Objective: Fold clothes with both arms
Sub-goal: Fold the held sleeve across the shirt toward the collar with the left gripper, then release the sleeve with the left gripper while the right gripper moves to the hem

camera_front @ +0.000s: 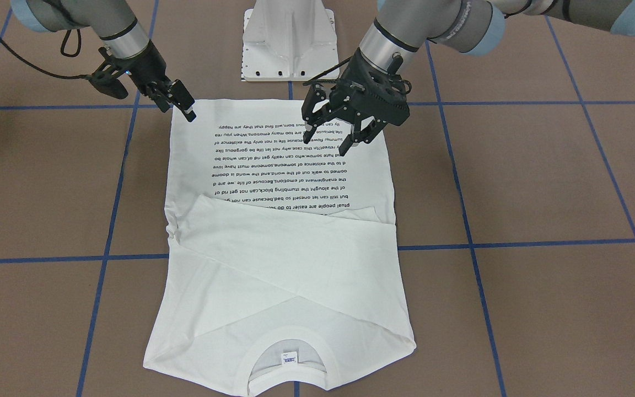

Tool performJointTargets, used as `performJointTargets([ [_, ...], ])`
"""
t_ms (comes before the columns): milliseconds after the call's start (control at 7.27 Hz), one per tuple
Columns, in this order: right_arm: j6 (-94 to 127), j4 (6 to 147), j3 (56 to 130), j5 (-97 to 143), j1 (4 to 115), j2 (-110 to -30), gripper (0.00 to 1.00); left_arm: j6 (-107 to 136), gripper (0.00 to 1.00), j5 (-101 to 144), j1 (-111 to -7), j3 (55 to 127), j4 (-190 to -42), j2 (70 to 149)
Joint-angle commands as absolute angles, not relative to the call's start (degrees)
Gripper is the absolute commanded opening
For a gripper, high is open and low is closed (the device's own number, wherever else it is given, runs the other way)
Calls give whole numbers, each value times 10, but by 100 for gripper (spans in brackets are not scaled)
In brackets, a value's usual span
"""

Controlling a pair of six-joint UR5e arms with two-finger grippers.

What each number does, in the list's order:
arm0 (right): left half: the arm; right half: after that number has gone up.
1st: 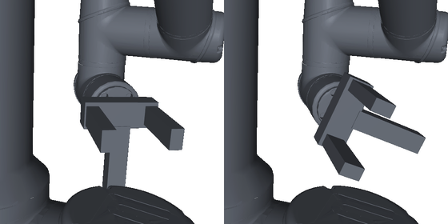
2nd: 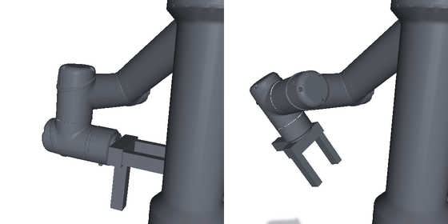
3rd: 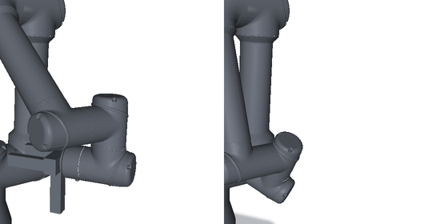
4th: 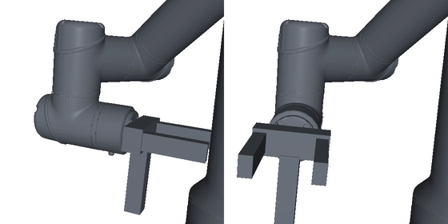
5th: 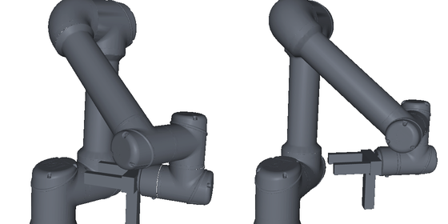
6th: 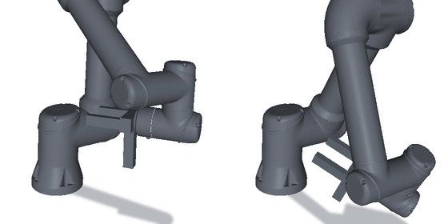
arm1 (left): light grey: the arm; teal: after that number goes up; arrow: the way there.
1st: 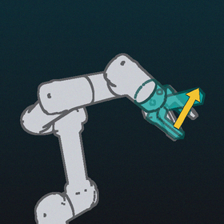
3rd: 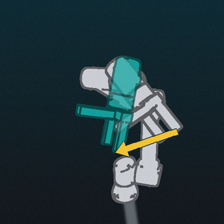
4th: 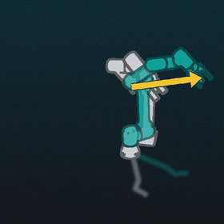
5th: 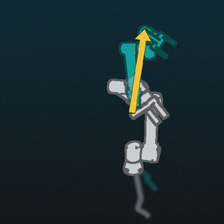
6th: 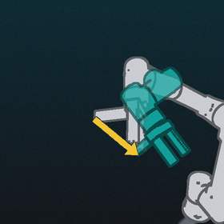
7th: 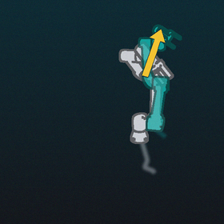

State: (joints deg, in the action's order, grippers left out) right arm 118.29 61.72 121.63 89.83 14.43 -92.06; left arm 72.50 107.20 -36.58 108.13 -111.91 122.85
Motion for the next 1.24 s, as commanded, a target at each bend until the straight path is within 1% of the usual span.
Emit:
performJointTargets([
  [0, 1269, 679, 1224, 805, 54, -930, 93, 727, 77, 1072, -367, 1092, -1113, 1214],
  [275, 1303, 686, 1225, 806, 28, -942, 89, 730, 79, 1072, -366, 1097, -1114, 1215],
  [412, 1303, 688, 1223, 805, 24, -943, 83, 730, 79, 1071, -366, 1098, -1114, 1213],
  [550, 1303, 705, 1223, 803, 25, -943, 80, 731, 80, 1071, -367, 1098, -1113, 1213],
  [825, 1303, 711, 1223, 802, 25, -947, 64, 730, 80, 1070, -366, 1098, -1114, 1205],
  [962, 1303, 711, 1223, 802, 25, -949, 58, 730, 80, 1070, -366, 1099, -1114, 1201],
  [1100, 1303, 711, 1223, 802, 25, -950, 58, 731, 81, 1070, -366, 1104, -1114, 1201],
])
